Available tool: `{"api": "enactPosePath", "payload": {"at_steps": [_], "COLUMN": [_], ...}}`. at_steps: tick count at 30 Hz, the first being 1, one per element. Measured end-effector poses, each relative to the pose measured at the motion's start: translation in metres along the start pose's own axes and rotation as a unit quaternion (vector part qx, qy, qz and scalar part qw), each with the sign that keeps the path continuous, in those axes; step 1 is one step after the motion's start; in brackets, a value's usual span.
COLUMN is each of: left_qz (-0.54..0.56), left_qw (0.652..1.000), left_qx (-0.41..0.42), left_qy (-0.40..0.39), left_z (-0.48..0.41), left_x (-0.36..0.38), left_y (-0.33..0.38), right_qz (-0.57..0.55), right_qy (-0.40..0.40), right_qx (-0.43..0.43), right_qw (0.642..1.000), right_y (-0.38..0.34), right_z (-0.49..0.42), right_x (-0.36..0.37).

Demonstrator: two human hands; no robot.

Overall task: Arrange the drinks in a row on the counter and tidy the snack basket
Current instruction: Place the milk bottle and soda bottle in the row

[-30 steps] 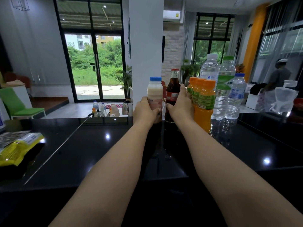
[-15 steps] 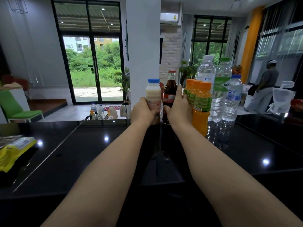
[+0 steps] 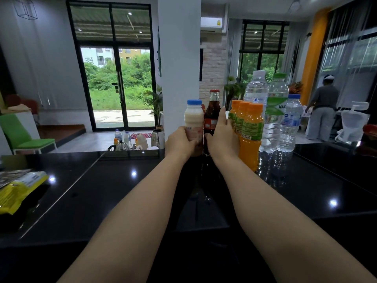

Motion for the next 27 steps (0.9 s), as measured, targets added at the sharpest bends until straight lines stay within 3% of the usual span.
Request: {"api": "enactPosePath", "payload": {"at_steps": [12,17,27], "left_qz": [-0.139,-0.182,-0.266], "left_qw": [0.989,0.981,0.955], "left_qx": [0.016,0.047,0.116], "left_qy": [-0.052,-0.052,-0.063], "left_z": [0.034,0.088,0.199], "left_x": [-0.029,-0.065,-0.131], "left_y": [0.006,0.015,0.016], "right_qz": [-0.007,-0.031,0.038], "right_qy": [0.006,-0.042,-0.108], "right_qx": [-0.032,-0.049,-0.089], "right_qw": [0.999,0.997,0.989], "right_y": [-0.015,-0.022,-0.023], "right_z": [0.035,0.072,0.174], "right_x": [-0.037,-0.068,-0.146]}}
Point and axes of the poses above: each hand's wrist, its own z-axis away from the middle knuckle, its own x-axis out of the palm, y = z × x, the point moved 3 cm from there along -z, towards the middle knuckle, and after that the axes turned 7 degrees about y, right-handed, at the moved point
